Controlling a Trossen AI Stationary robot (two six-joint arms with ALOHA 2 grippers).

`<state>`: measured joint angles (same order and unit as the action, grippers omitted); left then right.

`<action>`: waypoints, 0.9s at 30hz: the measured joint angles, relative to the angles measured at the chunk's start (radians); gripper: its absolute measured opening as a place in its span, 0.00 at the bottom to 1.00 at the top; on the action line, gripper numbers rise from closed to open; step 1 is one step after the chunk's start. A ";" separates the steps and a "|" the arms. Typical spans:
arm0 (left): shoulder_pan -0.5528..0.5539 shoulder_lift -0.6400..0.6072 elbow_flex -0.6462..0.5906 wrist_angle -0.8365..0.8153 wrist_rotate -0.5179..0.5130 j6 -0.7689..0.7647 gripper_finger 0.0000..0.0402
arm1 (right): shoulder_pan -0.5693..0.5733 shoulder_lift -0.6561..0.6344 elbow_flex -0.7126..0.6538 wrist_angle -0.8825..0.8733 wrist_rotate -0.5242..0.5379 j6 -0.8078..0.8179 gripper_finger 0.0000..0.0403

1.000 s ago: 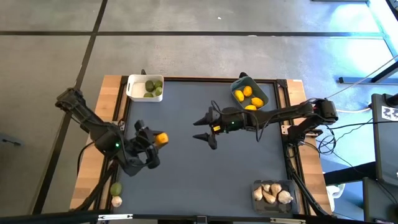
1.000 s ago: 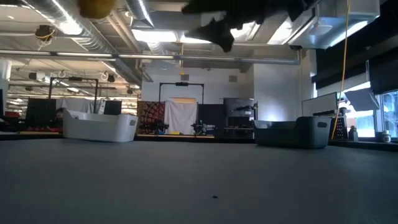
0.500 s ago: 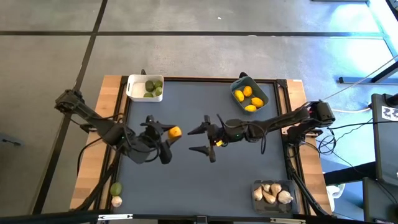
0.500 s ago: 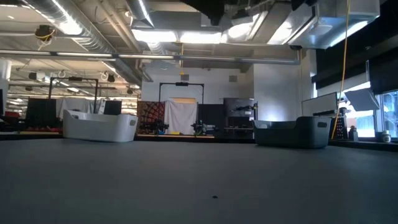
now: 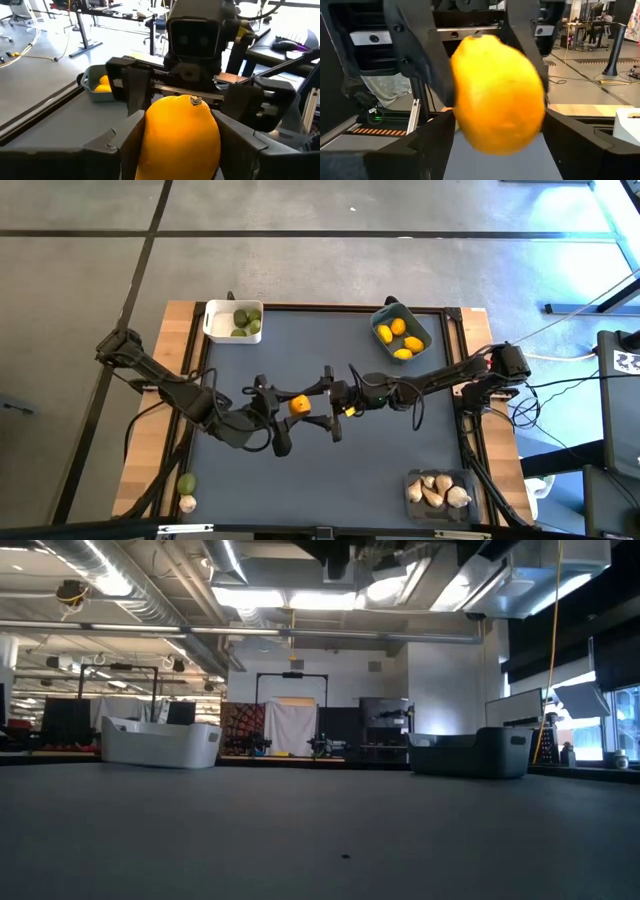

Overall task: Sort produce into baskets
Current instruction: Put the lemon into the blue bin

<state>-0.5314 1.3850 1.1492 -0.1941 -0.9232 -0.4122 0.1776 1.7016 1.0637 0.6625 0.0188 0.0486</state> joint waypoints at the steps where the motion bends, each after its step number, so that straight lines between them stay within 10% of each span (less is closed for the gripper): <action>1: 0.003 0.002 0.000 0.002 0.002 0.000 0.51 | 0.000 0.000 0.000 0.002 -0.002 -0.001 0.72; 9: 0.010 0.000 0.000 0.003 -0.003 -0.007 0.51 | -0.001 0.000 0.000 0.015 -0.033 -0.005 0.45; 20: 0.009 -0.021 0.000 -0.028 -0.001 0.009 0.66 | -0.001 -0.014 0.000 -0.056 -0.006 -0.033 0.49; 27: -0.056 -0.124 0.001 -0.287 -0.005 -0.077 0.71 | 0.000 -0.139 0.000 -0.357 0.206 -0.060 0.48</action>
<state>-0.5869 1.2611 1.1500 -0.4808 -0.9278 -0.4893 0.1772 1.5622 1.0637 0.3056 0.2248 -0.0111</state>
